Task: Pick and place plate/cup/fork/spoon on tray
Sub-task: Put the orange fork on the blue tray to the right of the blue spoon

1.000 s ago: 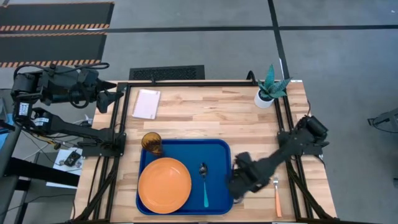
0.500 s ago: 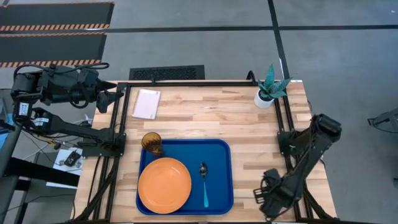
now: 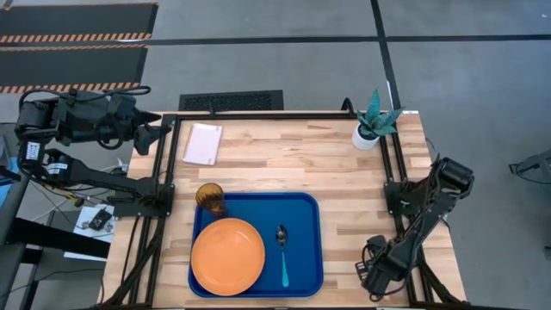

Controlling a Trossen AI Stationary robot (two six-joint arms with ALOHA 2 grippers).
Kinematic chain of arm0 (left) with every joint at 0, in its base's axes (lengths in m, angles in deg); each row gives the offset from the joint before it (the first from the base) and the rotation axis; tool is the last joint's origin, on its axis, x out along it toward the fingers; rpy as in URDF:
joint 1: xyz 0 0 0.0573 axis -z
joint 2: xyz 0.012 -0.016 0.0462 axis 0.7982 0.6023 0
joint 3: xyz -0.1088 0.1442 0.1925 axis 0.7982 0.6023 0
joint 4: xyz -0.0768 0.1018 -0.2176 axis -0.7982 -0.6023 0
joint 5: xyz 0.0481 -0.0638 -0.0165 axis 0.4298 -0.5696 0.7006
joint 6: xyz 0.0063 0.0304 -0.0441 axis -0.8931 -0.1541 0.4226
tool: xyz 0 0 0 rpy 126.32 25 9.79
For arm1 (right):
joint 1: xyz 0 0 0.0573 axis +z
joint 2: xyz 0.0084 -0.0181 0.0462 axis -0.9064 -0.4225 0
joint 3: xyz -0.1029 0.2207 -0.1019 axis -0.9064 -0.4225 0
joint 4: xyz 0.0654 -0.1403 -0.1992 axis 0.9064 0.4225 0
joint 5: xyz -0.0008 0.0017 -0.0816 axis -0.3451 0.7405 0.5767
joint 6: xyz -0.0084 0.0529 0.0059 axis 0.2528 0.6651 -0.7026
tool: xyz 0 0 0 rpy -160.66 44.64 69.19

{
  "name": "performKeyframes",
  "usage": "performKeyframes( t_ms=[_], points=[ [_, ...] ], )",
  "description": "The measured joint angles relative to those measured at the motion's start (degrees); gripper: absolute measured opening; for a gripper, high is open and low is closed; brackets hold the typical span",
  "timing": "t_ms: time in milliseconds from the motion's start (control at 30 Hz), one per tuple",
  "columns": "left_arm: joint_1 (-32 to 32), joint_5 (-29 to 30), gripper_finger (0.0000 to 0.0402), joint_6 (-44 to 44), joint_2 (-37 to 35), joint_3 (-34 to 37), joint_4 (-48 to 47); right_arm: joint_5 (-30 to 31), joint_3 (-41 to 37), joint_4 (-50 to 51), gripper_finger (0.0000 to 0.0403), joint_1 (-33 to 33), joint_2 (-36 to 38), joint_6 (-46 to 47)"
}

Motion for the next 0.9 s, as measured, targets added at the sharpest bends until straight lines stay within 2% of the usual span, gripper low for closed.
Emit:
performKeyframes(
  t_ms=[367, 700, 900],
  points=[
    [0.02, 0.19, 0.0282, 0.26, 0.01, 0.0, -0.08, -0.52, -7.38, -13.8, 0.0208, 0.55, 0.36, -0.4],
    [0.0, 0.65, 0.0282, -0.15, 0.01, 0.0, -0.1, -0.44, -7.03, -15.23, 0.0069, -4.91, 0.05, -1.01],
    [-0.01, 0.66, 0.0282, -0.18, 0.01, 0.0, -0.1, 2.39, -6.97, -17.04, 0.0055, -10.09, 0.07, -6.12]
  ],
)
